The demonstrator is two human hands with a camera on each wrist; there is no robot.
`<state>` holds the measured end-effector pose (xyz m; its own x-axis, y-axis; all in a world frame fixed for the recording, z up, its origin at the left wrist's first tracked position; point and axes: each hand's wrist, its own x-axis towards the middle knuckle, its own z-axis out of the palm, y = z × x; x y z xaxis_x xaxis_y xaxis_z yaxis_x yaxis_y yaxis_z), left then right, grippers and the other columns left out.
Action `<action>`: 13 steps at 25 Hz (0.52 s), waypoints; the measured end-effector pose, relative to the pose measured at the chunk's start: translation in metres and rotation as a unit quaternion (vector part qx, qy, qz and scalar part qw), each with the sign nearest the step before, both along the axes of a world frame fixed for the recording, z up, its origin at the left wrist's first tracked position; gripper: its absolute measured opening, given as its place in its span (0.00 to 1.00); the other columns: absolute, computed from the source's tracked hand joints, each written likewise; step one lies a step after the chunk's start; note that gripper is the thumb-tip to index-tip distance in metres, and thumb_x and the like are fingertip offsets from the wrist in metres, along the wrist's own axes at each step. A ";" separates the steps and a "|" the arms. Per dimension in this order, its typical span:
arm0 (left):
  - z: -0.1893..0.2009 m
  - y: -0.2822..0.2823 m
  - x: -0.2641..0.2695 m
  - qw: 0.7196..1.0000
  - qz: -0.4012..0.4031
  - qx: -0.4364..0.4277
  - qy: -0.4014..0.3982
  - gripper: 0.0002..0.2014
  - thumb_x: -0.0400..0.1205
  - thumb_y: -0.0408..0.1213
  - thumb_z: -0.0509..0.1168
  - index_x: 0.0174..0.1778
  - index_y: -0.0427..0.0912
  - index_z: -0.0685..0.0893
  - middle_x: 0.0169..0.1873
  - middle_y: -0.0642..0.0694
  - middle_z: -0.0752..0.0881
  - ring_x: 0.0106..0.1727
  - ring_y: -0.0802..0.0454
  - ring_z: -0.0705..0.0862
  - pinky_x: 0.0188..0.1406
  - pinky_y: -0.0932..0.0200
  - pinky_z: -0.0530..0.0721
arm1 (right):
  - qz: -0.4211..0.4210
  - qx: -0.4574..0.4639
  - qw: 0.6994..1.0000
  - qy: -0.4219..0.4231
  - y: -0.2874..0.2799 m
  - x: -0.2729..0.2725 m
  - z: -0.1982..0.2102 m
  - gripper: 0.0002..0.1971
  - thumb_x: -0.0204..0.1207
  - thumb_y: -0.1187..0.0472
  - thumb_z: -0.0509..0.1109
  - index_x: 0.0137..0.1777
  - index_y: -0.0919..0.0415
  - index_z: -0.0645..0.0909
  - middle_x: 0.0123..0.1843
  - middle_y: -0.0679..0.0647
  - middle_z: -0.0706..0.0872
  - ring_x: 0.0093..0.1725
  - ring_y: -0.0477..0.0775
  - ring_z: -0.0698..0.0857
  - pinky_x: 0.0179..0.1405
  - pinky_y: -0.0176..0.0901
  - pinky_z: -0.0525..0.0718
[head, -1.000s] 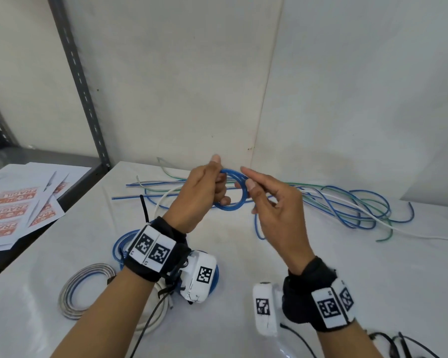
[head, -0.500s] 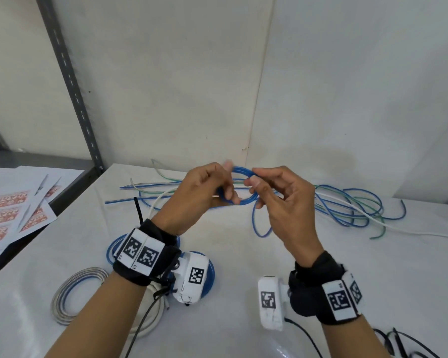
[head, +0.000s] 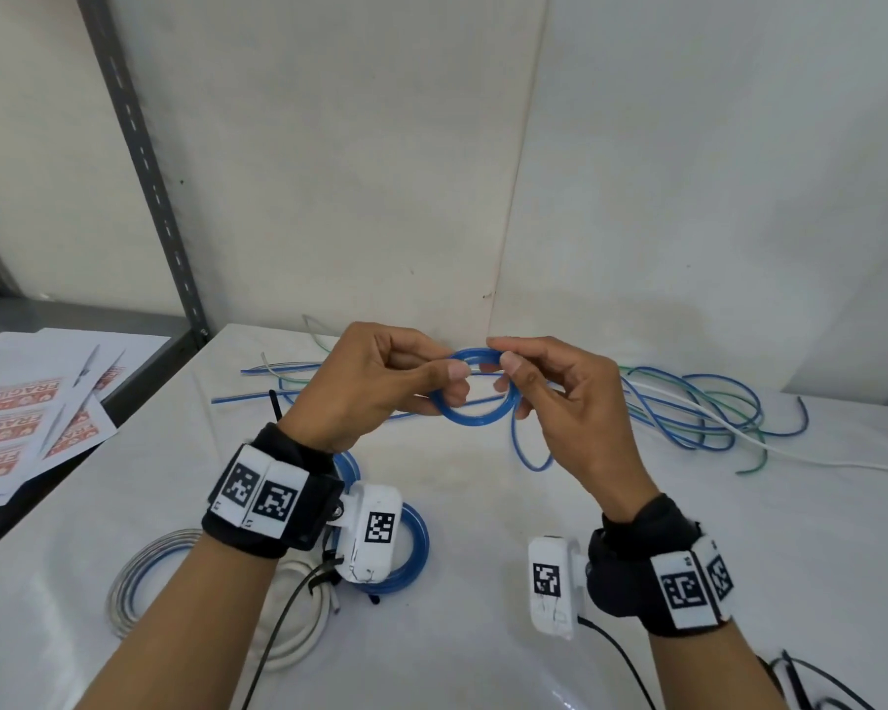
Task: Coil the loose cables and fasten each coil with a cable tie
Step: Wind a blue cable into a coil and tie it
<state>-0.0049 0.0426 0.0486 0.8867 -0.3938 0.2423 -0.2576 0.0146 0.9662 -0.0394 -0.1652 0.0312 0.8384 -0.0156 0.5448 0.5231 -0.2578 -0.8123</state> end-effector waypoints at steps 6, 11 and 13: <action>-0.002 -0.010 0.001 0.996 0.057 -0.066 0.004 0.11 0.80 0.34 0.72 0.54 0.30 0.89 0.41 0.34 0.93 0.43 0.42 0.94 0.40 0.55 0.92 | -0.024 0.140 0.990 -0.012 0.017 0.002 -0.009 0.03 0.83 0.64 0.72 0.51 0.64 0.82 0.46 0.60 0.94 0.42 0.60 0.93 0.31 0.44 0.86; -0.002 -0.007 0.001 0.999 0.035 -0.003 -0.018 0.14 0.77 0.28 0.77 0.58 0.33 0.90 0.44 0.35 0.93 0.43 0.37 0.93 0.46 0.49 0.93 | -0.006 0.067 0.998 -0.002 0.005 0.004 -0.008 0.04 0.82 0.67 0.73 0.52 0.68 0.84 0.45 0.57 0.94 0.37 0.58 0.91 0.28 0.44 0.83; -0.003 -0.009 0.001 0.997 0.069 -0.012 -0.035 0.12 0.77 0.28 0.77 0.56 0.32 0.91 0.44 0.32 0.92 0.43 0.38 0.94 0.47 0.47 0.93 | -0.007 0.052 0.999 -0.005 0.005 0.004 -0.010 0.05 0.84 0.65 0.72 0.55 0.65 0.86 0.47 0.55 0.94 0.40 0.57 0.92 0.29 0.45 0.85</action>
<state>-0.0035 0.0337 0.0453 0.9130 -0.2614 0.3134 -0.3252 -0.0020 0.9456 -0.0353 -0.1597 0.0213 0.8322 -0.0842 0.5480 0.5282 -0.1805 -0.8297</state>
